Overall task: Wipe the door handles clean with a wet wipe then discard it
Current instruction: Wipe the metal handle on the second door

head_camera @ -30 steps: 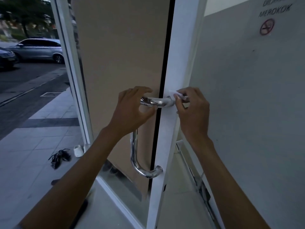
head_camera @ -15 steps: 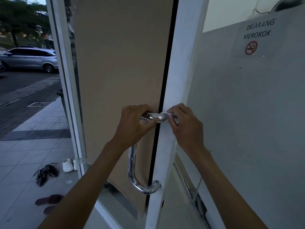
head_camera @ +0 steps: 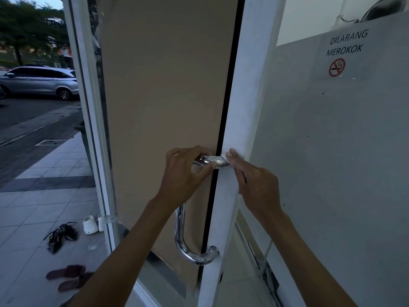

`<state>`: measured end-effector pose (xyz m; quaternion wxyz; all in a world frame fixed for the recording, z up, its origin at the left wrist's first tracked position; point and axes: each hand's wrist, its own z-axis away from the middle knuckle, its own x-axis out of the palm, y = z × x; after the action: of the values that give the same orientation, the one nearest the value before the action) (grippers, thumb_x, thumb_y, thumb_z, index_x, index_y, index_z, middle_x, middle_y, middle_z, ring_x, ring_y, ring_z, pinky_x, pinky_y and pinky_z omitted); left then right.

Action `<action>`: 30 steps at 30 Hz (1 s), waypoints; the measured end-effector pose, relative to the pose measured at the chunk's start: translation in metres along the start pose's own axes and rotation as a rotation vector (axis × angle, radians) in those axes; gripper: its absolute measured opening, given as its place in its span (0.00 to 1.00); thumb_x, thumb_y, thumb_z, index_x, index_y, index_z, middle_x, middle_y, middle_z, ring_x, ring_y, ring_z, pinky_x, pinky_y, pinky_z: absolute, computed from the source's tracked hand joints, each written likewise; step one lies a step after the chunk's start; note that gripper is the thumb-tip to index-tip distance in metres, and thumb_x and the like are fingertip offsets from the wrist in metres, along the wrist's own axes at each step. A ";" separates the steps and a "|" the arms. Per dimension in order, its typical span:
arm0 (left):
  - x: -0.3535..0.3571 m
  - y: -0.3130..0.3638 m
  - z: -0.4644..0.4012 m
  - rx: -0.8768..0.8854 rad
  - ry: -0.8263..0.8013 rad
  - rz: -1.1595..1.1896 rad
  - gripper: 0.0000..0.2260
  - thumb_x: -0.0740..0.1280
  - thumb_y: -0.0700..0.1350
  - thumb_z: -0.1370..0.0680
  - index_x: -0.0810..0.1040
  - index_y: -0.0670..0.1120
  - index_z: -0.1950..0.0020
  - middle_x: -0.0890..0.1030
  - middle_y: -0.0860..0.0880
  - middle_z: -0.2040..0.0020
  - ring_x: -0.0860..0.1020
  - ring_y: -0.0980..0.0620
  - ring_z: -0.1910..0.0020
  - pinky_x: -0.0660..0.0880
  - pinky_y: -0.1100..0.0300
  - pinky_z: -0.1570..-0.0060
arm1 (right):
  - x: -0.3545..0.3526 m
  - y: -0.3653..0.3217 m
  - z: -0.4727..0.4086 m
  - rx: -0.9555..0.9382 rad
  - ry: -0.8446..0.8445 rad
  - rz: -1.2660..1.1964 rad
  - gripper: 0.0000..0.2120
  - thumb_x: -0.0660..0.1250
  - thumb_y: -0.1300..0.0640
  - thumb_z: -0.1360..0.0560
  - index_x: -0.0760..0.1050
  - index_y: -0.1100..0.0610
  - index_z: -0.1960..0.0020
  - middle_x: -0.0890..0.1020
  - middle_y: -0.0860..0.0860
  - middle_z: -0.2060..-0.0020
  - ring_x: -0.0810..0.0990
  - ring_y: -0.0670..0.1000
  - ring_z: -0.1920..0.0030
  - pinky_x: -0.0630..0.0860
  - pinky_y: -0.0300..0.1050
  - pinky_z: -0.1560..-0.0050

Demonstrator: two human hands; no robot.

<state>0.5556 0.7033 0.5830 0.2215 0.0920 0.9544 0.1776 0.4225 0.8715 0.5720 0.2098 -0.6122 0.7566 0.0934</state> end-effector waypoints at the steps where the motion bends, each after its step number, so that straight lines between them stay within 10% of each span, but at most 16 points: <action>1: 0.000 0.001 0.000 -0.002 0.001 0.003 0.11 0.72 0.59 0.22 0.81 0.55 0.45 0.83 0.63 0.52 0.81 0.65 0.53 0.73 0.42 0.37 | 0.000 -0.001 0.000 0.023 0.012 -0.004 0.17 0.66 0.58 0.18 0.82 0.49 0.31 0.82 0.43 0.34 0.84 0.45 0.69 0.81 0.42 0.67; 30: -0.004 -0.010 0.009 0.054 -0.012 -0.016 0.10 0.70 0.51 0.20 0.79 0.56 0.39 0.81 0.64 0.47 0.76 0.70 0.47 0.61 0.58 0.32 | 0.004 -0.024 0.004 0.156 -0.022 -0.082 0.18 0.58 0.46 0.15 0.81 0.44 0.30 0.83 0.36 0.36 0.83 0.44 0.71 0.81 0.43 0.65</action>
<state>0.5624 0.6961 0.5737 0.2260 0.0911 0.9582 0.1496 0.4461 0.8641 0.5695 0.2689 -0.6233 0.7336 0.0321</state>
